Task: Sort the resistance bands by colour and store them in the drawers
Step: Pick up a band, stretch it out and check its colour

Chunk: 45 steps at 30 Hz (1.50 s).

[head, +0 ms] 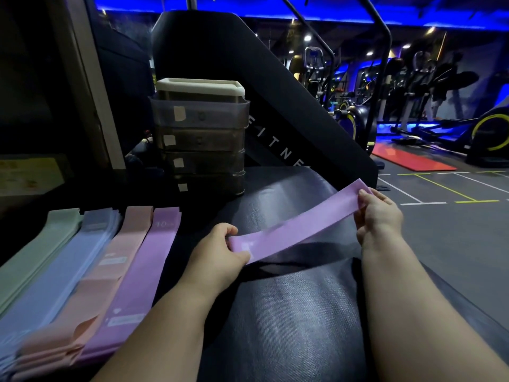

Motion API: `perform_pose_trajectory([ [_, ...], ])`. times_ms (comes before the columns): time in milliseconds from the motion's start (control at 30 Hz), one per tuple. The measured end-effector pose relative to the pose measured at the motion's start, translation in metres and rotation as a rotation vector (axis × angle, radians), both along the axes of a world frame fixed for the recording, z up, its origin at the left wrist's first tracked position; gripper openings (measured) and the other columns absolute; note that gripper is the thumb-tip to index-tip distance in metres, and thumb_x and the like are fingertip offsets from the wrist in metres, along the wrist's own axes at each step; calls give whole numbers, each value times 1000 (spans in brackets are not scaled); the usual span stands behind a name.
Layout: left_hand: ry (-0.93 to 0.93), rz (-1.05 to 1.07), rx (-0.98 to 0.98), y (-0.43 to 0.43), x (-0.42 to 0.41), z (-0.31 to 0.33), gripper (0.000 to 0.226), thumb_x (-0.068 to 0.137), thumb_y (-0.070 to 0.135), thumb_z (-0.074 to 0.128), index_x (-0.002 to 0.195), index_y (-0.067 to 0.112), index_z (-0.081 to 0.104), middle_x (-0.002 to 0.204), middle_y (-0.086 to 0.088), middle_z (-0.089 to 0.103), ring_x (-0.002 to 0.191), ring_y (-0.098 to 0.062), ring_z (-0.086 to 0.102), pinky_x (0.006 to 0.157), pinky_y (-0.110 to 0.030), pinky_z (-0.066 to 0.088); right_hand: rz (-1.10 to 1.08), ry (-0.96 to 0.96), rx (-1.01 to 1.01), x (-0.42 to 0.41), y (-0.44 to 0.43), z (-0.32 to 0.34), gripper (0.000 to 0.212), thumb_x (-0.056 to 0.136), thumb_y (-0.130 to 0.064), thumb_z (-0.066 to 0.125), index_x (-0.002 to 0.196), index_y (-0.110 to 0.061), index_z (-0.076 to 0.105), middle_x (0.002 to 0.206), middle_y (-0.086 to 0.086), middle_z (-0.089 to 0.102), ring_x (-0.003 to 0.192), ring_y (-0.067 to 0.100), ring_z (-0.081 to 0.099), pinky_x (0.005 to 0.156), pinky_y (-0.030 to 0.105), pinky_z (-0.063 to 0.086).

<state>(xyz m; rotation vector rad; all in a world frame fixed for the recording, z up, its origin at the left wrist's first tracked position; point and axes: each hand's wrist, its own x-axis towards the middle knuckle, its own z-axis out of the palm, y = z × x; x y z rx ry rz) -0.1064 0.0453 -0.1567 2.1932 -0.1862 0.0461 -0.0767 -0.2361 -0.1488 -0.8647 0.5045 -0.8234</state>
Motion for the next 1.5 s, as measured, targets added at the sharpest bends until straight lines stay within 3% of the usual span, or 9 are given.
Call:
perform_pose_trajectory([
  [233,-31,18,-25,0,4,-3,18,82,23,68,97,25,58,84,8,64,82,-15,63,74,-28,48,1,12,7,0,-3,-1,18,90,-3,61,83,-19,59,83,2,63,71,14,59,63,27,51],
  [433,38,36,-108,2,3,-4,13,79,13,59,85,23,54,81,0,64,74,-25,60,79,-42,55,6,68,-12,-1,-2,-6,20,93,-5,58,81,-20,54,84,3,61,72,16,59,64,30,54],
  [600,49,45,-93,6,2,-6,15,77,11,59,86,22,54,69,1,59,72,-27,60,77,-45,57,2,131,-121,-1,-2,-13,19,94,-8,56,81,-22,53,85,4,59,77,20,58,67,34,53],
  [733,127,17,2,10,-1,-3,29,76,13,69,98,27,56,69,4,61,69,-17,61,70,-31,53,-38,241,-287,4,-1,-18,7,84,-21,58,81,-26,55,88,3,61,86,28,60,74,39,52],
  [800,187,-13,67,12,-2,1,23,73,16,72,93,22,63,72,4,65,65,-14,61,63,-25,49,-52,326,-382,8,-1,-22,17,73,-32,52,89,-28,56,101,4,64,100,33,62,90,47,52],
  [900,262,-57,132,13,-4,5,13,73,17,72,83,21,67,67,3,67,57,-12,57,53,-21,45,-6,416,-426,11,3,-22,34,84,-22,48,118,-19,48,116,10,57,102,28,55,98,46,47],
  [1033,307,-77,153,14,-7,10,11,71,13,70,77,18,64,61,2,62,49,-14,50,45,-18,38,10,462,-351,15,5,-29,40,89,-3,40,129,-10,36,111,13,46,93,23,45,68,31,40],
  [1333,330,-46,161,14,-11,18,10,79,19,59,80,20,69,76,-3,69,65,-17,59,64,-29,52,65,526,-433,16,7,-29,30,81,-1,42,106,-17,37,107,13,50,91,26,51,78,35,43],
  [1500,279,-14,196,26,-26,34,15,80,19,59,80,16,74,81,-3,73,64,-14,58,59,-20,45,39,484,-486,15,12,-27,21,78,-1,51,72,-21,57,86,6,61,82,22,56,75,33,48],
])
